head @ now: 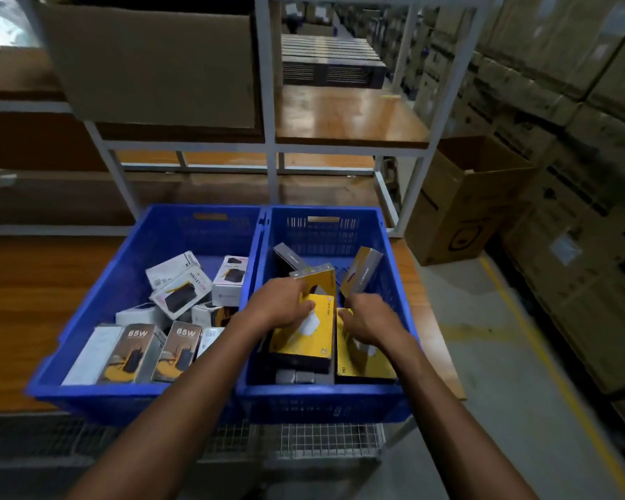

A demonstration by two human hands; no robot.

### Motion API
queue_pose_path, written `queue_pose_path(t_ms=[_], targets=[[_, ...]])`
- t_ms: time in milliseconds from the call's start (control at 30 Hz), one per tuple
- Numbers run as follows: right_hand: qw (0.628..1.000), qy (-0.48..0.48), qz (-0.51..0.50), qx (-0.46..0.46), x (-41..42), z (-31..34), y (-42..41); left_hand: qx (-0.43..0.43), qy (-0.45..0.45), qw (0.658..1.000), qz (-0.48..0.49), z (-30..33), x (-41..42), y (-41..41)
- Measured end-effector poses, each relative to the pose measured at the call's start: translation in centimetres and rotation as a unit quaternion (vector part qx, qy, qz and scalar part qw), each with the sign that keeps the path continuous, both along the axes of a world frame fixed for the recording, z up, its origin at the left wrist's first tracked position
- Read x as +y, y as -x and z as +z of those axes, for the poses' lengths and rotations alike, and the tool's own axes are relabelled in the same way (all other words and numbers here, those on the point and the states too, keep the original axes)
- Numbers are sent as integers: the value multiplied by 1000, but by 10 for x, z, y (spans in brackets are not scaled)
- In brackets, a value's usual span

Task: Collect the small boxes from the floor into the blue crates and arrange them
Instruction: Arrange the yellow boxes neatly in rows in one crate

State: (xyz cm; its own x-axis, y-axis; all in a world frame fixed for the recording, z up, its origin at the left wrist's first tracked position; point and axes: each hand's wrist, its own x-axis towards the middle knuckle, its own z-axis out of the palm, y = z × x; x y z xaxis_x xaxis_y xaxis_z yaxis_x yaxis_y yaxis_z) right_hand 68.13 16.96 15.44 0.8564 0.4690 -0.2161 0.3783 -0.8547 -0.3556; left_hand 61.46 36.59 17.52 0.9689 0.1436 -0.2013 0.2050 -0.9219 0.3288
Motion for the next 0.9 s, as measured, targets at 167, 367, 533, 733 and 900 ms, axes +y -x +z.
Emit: queue_pose_path(t_ms=[167,367,533,733,900], targets=[[999,16,-40,-5,14,-2,-9,9,4,1000,-29,0,23,-14],[998,-10,-52,-44,29,0,-16,-50,61,996,-39,-7,37,-33],[997,-47,-49,-45,37,-5,-28,-94,58,994,-22,-12,38,-56],[996,-76,-13,-44,49,-7,-61,-60,32,998,-5,-20,34,-88],[996,-75,37,12,57,-21,-92,16,11,1000,-13,-35,26,-108]])
